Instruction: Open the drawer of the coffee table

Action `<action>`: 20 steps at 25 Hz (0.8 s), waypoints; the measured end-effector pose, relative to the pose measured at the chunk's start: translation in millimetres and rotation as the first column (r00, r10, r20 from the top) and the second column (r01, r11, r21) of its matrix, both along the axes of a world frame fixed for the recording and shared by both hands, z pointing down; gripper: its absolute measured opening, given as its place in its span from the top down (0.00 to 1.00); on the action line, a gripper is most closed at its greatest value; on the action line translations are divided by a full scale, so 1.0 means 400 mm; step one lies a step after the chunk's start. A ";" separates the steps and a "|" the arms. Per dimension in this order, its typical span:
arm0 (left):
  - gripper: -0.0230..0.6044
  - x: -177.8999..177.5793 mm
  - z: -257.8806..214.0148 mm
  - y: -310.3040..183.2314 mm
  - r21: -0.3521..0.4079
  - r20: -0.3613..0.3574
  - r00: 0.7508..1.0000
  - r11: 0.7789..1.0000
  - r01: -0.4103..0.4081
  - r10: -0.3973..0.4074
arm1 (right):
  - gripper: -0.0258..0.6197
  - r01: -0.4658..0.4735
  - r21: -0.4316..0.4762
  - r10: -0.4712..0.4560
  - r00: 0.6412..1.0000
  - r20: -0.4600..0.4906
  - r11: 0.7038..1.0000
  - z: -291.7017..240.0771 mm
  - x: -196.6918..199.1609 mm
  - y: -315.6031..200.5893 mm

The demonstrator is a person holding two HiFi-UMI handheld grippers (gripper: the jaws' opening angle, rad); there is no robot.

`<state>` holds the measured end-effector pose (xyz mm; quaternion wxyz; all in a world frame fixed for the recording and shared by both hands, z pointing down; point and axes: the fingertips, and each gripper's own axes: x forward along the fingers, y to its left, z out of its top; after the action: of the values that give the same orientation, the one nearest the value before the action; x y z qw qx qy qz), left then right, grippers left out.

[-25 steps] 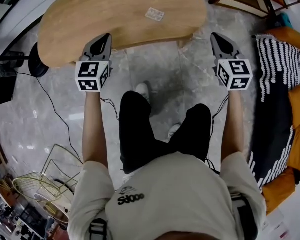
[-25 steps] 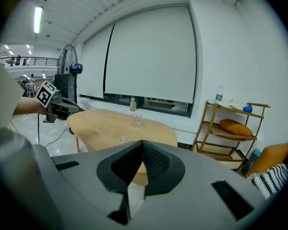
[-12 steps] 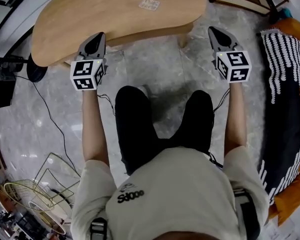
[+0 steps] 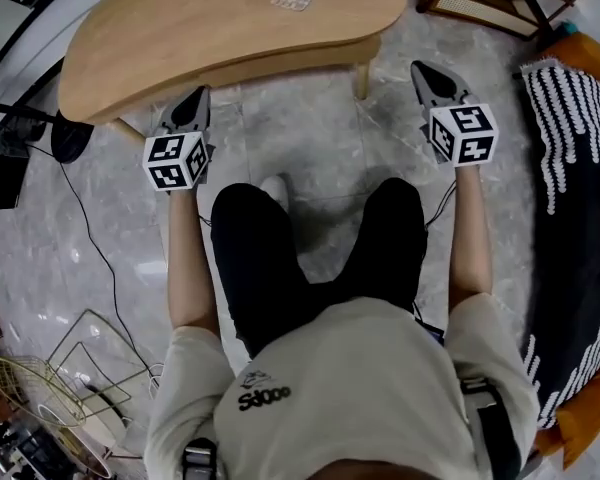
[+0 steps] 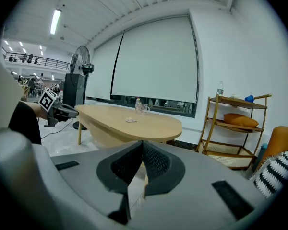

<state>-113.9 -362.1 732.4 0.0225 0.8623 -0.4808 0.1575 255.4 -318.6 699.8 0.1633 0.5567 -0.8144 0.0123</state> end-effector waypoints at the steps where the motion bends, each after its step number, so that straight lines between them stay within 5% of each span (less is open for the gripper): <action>1: 0.94 -0.006 0.017 0.009 -0.010 -0.012 1.000 1.000 0.011 -0.011 | 0.95 0.002 -0.002 -0.002 1.000 0.003 1.000 0.012 0.001 0.003; 9: 0.94 -0.068 0.107 0.026 -0.062 -0.020 0.998 0.996 0.057 -0.058 | 0.95 0.038 -0.049 -0.040 0.998 -0.038 0.998 0.121 -0.017 -0.014; 14: 0.72 -0.079 0.149 -0.016 -0.080 -0.034 0.998 0.996 0.043 -0.046 | 0.73 0.116 -0.110 -0.119 0.993 -0.021 0.987 0.173 -0.054 -0.049; 20: 0.63 -0.070 0.186 -0.113 -0.096 -0.061 0.997 0.995 0.032 -0.038 | 0.59 0.134 -0.128 -0.134 0.991 0.011 0.983 0.202 -0.070 -0.143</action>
<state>-141.9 -407.3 806.9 0.0816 0.8561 -0.4870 0.1525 227.5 -375.9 780.6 0.1983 0.4888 -0.8478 0.0546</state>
